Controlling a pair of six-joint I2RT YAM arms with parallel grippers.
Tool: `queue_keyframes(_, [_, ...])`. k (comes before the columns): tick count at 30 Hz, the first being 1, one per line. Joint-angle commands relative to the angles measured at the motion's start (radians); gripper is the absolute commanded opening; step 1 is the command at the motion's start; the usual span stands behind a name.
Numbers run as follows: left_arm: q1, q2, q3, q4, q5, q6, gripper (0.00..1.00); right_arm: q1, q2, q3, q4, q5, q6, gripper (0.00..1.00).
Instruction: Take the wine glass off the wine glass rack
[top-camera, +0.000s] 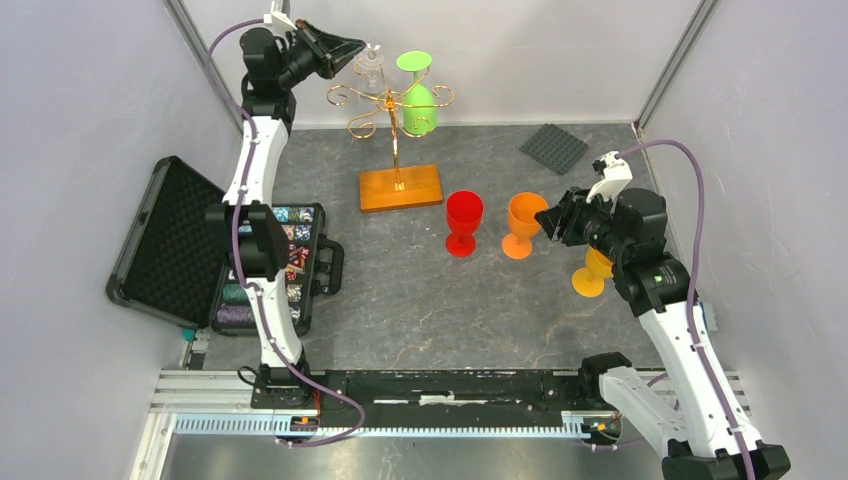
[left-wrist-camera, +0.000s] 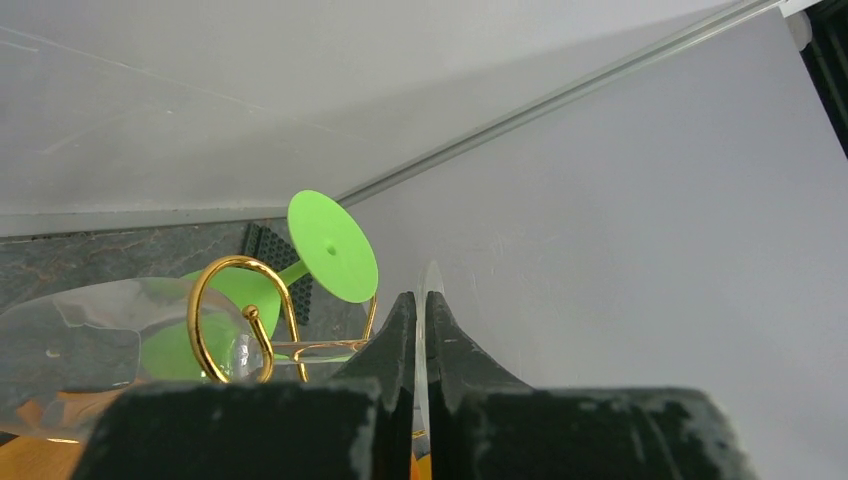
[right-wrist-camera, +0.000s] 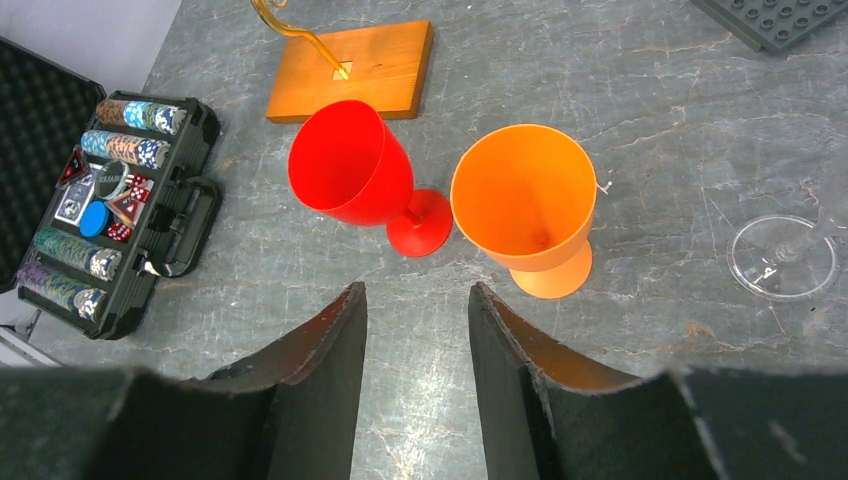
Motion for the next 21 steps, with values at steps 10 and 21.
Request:
queue_keyframes(10, [0.081, -0.111, -0.042, -0.016, 0.065, 0.069, 0.02, 0.0, -0.014, -0.005, 0.042, 0.012, 0.024, 0.47])
queue_keyframes(21, [0.131, -0.196, -0.136, -0.029, 0.03, 0.081, 0.02, 0.0, -0.021, -0.008, 0.05, 0.006, 0.03, 0.51])
